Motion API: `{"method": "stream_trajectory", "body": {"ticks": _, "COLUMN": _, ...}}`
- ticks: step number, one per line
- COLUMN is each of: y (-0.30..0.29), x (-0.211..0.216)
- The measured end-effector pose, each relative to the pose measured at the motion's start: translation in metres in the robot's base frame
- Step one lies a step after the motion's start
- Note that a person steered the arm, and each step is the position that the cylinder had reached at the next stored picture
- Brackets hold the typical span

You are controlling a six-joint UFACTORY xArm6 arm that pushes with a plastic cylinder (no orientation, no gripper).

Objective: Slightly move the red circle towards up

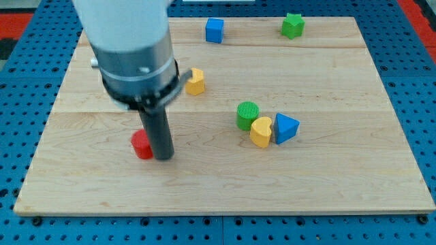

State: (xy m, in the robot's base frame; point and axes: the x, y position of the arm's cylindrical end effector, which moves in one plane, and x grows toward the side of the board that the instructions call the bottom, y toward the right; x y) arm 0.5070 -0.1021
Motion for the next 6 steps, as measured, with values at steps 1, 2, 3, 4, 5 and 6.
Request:
{"method": "stream_trajectory", "body": {"ticks": 1, "y": -0.060, "x": -0.056}}
{"method": "stream_trajectory", "body": {"ticks": 2, "y": -0.043, "x": -0.011}}
{"method": "stream_trajectory", "body": {"ticks": 3, "y": -0.085, "x": -0.005}}
{"method": "stream_trajectory", "body": {"ticks": 4, "y": -0.100, "x": -0.047}}
{"method": "stream_trajectory", "body": {"ticks": 5, "y": -0.103, "x": -0.081}}
{"method": "stream_trajectory", "body": {"ticks": 6, "y": -0.112, "x": -0.103}}
